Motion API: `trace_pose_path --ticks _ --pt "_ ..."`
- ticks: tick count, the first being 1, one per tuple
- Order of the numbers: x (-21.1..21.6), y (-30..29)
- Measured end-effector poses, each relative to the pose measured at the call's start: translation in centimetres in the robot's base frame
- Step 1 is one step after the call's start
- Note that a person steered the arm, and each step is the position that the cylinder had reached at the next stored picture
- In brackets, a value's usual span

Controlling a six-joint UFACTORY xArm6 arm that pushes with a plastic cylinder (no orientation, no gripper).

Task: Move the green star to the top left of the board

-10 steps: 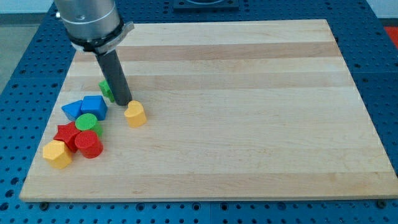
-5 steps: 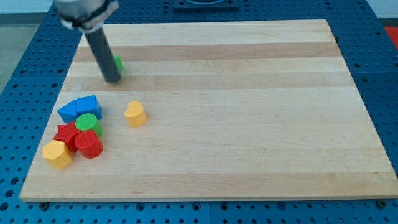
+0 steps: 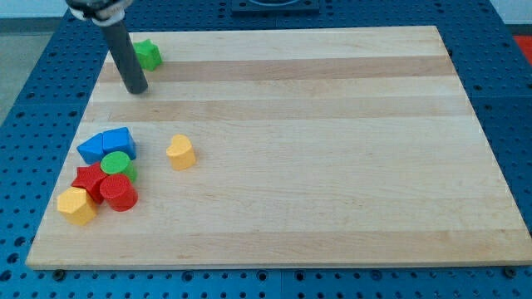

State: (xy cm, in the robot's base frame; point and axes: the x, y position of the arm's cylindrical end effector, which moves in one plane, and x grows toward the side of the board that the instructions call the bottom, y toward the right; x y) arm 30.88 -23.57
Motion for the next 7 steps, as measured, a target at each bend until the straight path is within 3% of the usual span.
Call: trace_pose_path --ticks 1,3,4,5,7 --pt "-3.8 -1.1" --pt "-3.8 -3.3" --pt "-6.1 -5.8" --pt "-9.6 -5.0" --pt "-10.5 -4.3"
